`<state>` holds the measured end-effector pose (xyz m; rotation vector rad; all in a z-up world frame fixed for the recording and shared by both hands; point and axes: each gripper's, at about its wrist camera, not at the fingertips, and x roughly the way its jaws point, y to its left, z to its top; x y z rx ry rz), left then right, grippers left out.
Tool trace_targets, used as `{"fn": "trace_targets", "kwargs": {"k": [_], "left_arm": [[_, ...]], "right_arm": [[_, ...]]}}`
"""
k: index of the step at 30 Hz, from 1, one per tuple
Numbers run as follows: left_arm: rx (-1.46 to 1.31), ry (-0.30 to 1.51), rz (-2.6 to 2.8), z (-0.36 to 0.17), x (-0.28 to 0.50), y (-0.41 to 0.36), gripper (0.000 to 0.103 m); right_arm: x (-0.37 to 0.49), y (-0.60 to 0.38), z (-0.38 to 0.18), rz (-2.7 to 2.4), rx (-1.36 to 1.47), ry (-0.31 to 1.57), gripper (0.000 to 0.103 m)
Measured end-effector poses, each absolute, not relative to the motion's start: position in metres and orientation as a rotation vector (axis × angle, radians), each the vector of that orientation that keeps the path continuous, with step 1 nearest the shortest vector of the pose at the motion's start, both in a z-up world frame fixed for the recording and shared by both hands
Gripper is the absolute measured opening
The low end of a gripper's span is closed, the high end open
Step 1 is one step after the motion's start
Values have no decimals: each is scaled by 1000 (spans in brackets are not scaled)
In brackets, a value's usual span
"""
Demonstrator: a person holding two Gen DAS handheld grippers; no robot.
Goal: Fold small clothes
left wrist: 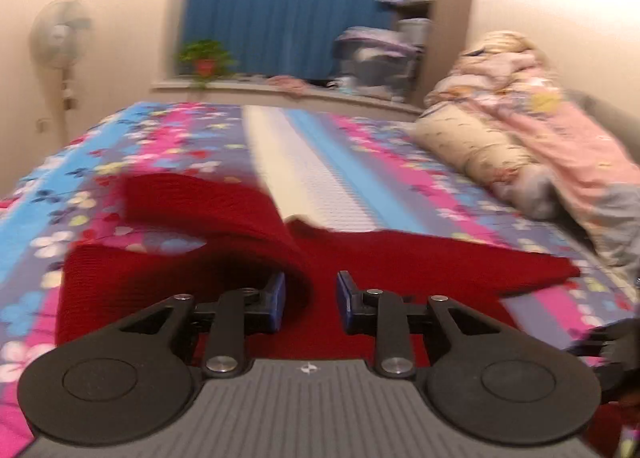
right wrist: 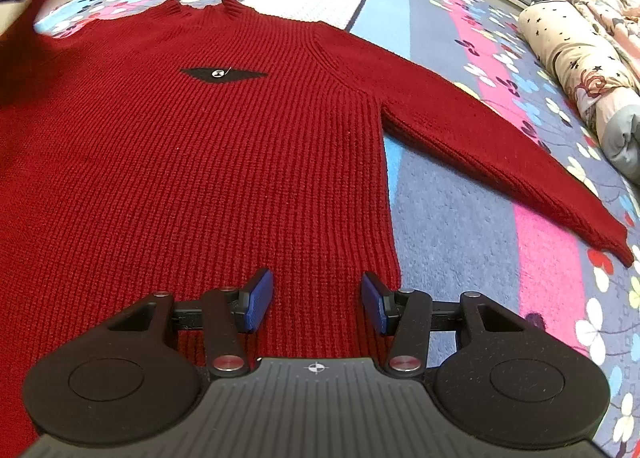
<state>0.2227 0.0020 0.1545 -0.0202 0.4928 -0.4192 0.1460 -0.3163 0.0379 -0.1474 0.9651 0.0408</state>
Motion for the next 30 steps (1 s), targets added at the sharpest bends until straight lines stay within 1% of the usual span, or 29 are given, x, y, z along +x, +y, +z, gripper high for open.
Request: {"fn": "trace_targets", "kwargs": {"k": [1,2,4,6,7,8,10,12,13,15,17,18,19,20,21,25,28,29,30], "left_arm": [[-36,476,-414,157,222,3,45],[-80,471,-406,159,225,10,48],[-195,487,-344,158,237,35,48],[-271,526,-240,151,251,61,47],[-290,558,-182,146,259,71,44],[-302,600,-125,139,266,80,36],[-313,746,-28,120,282,98,30],[-288,944,28,92,293,107,30],[-278,984,40,86,294,110,31],[-313,962,34,92,290,119,31],[-332,915,16,104,286,121,31],[-332,895,6,108,283,121,31],[-329,885,0,111,282,121,31],[-325,882,-3,112,283,117,31],[-317,882,-4,114,281,111,31],[-271,889,-2,117,284,109,31],[-276,876,-4,118,283,114,31],[-283,873,-7,119,282,116,31],[-287,872,-12,117,282,119,31]], "right_arm": [[146,-317,38,41,-146,961,51],[145,-317,37,42,-144,955,51],[143,-318,37,44,-141,944,51],[141,-318,36,44,-140,931,51],[141,-318,36,44,-140,924,51],[140,-318,35,42,-139,915,51],[137,-318,37,36,-129,887,47],[131,-321,45,41,-82,820,15],[130,-323,52,68,-37,780,14],[134,-328,68,104,61,719,14],[148,-329,82,119,173,679,15],[158,-328,85,124,237,675,22],[171,-326,85,134,302,688,31],[187,-323,82,142,372,721,51],[201,-319,75,149,433,762,60],[252,-296,38,127,588,921,60],[273,-293,30,38,675,893,61],[279,-292,31,12,687,878,50],[284,-291,34,-18,678,861,11]]}}
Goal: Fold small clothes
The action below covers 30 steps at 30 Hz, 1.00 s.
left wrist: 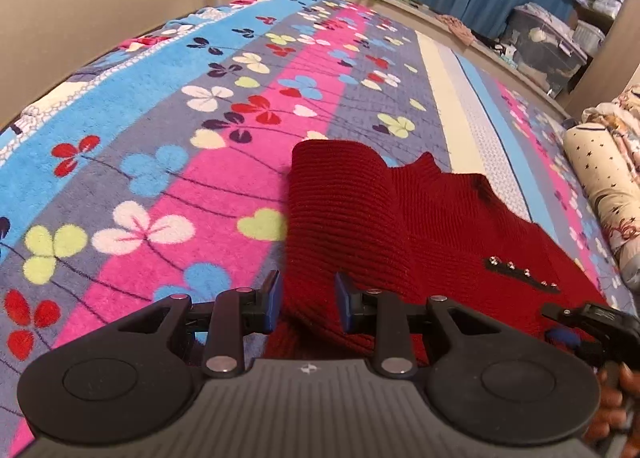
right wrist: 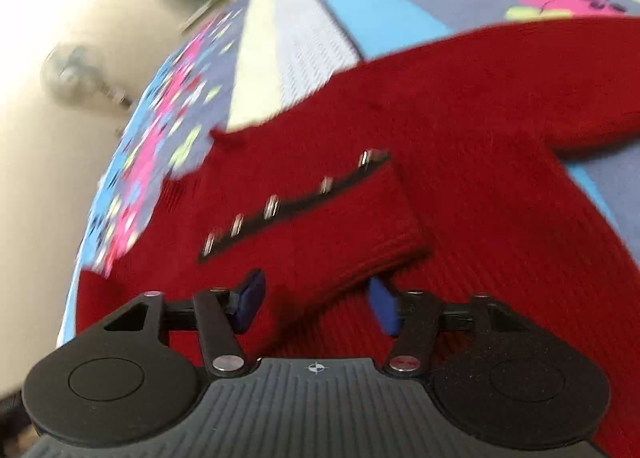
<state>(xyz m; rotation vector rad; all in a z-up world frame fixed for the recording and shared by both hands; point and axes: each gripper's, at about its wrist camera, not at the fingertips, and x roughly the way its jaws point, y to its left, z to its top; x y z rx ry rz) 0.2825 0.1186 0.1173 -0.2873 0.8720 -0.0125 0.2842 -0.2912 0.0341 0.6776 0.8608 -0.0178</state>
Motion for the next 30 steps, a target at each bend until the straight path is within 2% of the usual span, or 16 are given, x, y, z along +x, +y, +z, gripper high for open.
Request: {"fn": "trace_targets", "kwargs": {"k": [2,5,7,9,10,11,14,17,19,21,27,30], "left_arm": [[-287,872,-21,116,283,121,31],[-279,872,-45,115,284,117,31],[-259,878,-62,114,285,111,31],[-239,895,-72,110,286,105,33],[-227,904,-75,108,286,102,33],[-210,914,-77,105,287,99,33],[-169,945,-68,94,289,94,33],[-140,992,-36,79,293,94,36],[-120,998,-18,75,293,95,42],[-114,989,-8,79,292,95,41],[45,866,24,110,274,73,42],[52,832,-13,120,261,62,44]], "right_arm": [[292,-290,42,-47,627,819,9],[280,-290,77,-96,538,567,9],[278,-298,82,-158,512,501,9],[294,-311,61,-231,487,685,16],[303,-318,46,-241,499,810,16],[303,-328,35,-244,526,868,22],[289,-342,43,-241,499,809,28],[272,-350,51,-166,420,789,29],[258,-363,58,-135,365,771,38],[238,-383,61,-119,324,754,46],[207,-457,54,-166,307,724,47],[210,-496,46,-260,470,742,47]]}}
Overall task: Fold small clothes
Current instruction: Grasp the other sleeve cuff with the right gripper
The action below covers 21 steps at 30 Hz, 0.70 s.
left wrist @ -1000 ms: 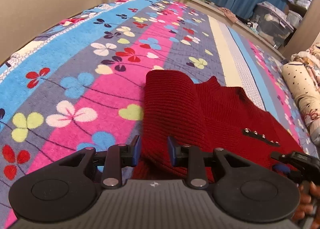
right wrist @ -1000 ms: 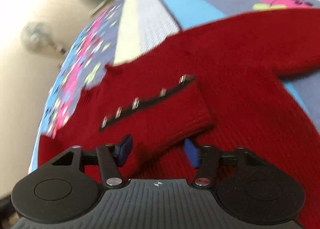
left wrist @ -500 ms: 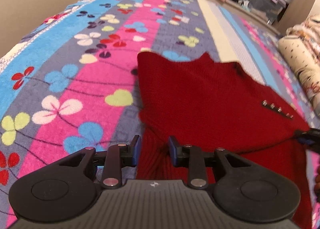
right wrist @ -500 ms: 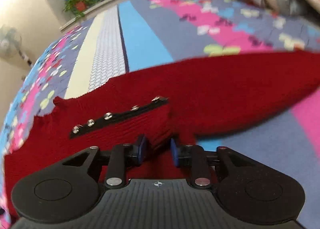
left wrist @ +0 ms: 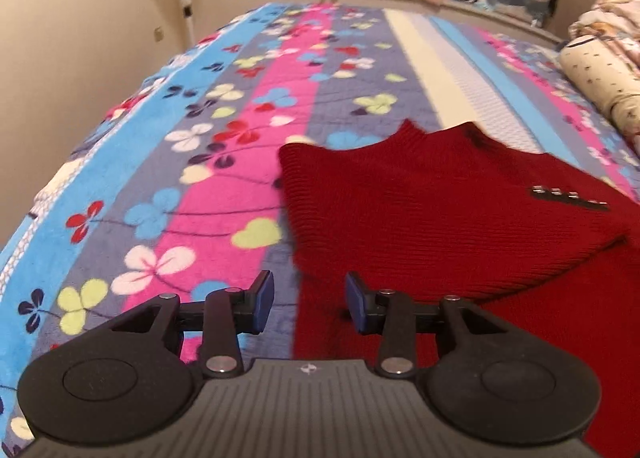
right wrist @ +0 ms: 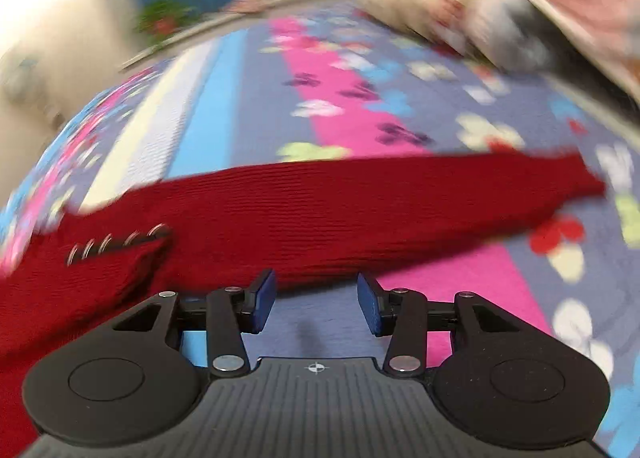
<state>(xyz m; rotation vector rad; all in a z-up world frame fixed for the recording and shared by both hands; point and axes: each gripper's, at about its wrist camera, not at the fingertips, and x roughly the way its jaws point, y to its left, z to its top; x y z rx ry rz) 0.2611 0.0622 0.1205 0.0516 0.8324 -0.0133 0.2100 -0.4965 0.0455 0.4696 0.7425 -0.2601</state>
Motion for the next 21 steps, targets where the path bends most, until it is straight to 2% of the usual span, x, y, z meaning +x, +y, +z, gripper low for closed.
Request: {"fn": "trace_targets", "kwargs": {"k": [4,11,21], "left_arm": [[75,821,-40,122,252,51,44],[85,835,-7,111,260,57,44],[95,815,-10,111,262,55,45]], "right_arm": [[220,-538,39,-367,636,687,49],[231,-591,5,-623,778,750,52],[235,-617,-3,-642,852,668,52]]}}
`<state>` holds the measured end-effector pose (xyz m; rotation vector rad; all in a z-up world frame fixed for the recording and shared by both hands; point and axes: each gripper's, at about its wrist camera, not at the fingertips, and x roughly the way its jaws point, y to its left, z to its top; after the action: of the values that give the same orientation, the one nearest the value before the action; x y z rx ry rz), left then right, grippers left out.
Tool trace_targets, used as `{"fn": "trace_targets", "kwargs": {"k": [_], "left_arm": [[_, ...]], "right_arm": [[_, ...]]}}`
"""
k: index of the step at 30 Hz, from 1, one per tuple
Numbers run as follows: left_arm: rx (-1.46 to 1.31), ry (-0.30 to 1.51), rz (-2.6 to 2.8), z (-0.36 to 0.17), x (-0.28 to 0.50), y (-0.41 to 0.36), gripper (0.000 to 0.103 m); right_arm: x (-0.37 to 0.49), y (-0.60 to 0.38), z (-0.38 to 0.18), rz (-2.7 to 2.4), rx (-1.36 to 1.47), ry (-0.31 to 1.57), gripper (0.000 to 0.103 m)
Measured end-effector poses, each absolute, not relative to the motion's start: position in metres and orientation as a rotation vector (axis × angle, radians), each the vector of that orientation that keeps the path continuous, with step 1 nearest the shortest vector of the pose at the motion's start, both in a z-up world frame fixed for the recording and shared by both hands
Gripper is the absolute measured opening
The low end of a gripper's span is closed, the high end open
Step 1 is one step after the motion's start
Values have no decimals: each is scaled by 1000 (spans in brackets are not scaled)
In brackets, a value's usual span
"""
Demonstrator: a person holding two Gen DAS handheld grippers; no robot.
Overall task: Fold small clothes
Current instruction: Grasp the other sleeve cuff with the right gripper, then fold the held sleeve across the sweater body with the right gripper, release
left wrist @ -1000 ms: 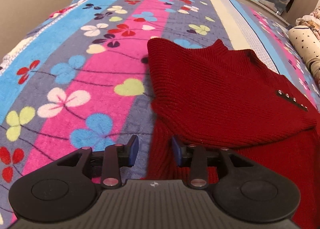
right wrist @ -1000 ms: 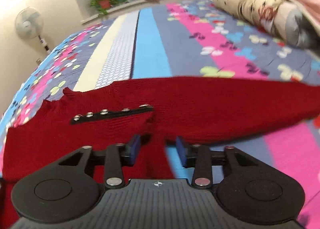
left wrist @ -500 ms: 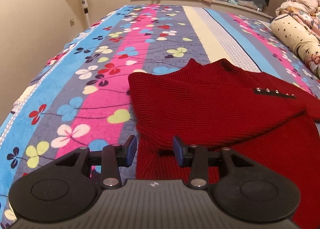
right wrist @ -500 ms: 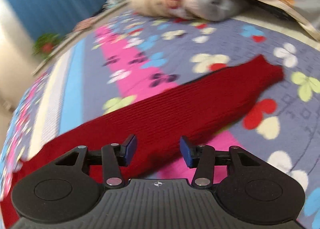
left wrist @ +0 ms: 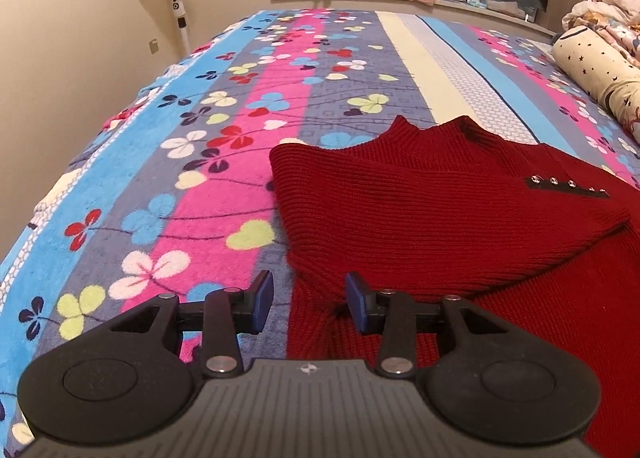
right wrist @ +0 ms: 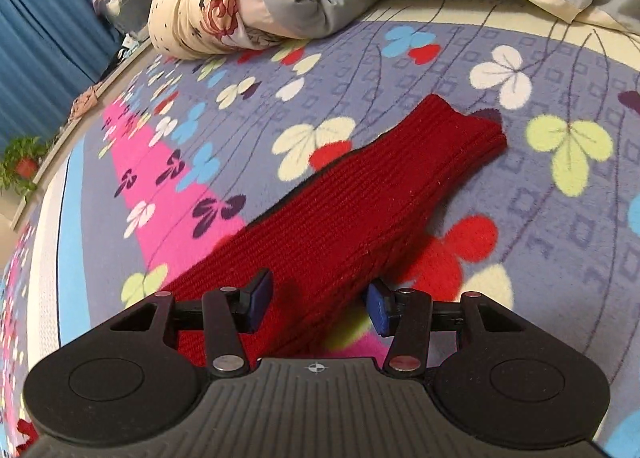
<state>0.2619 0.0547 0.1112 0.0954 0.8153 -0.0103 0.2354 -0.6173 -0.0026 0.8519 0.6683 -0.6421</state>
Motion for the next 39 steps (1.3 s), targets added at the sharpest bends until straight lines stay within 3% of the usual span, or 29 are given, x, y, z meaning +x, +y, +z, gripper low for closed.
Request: {"fn": "trace_targets", "kwargs": {"k": [6,16,17,18,20,26,39], "left_arm": [[91,819,-12,110,263,53,45],[89,814,-7,110,264,54,49],[87,813,-7,111,264,54,49],[85,812,-7,111,264,54,49],[82,810,-6,110,264,54,49],[81,807,-6,111,264,55,49],[61,804,-5,115,265,64,49]], "right_arm": [[233,-620,-1,-686,859,671,41],[235,-619,-1,-730,820,685,47],[236,-618,-1,-718,813,684,38],[236,-618,-1,-691,823,674,19],[236,-615,2,-638,847,640,15],[240,-595,29,-572,713,512,14],[238,-574,36,-613,638,542,13]]}}
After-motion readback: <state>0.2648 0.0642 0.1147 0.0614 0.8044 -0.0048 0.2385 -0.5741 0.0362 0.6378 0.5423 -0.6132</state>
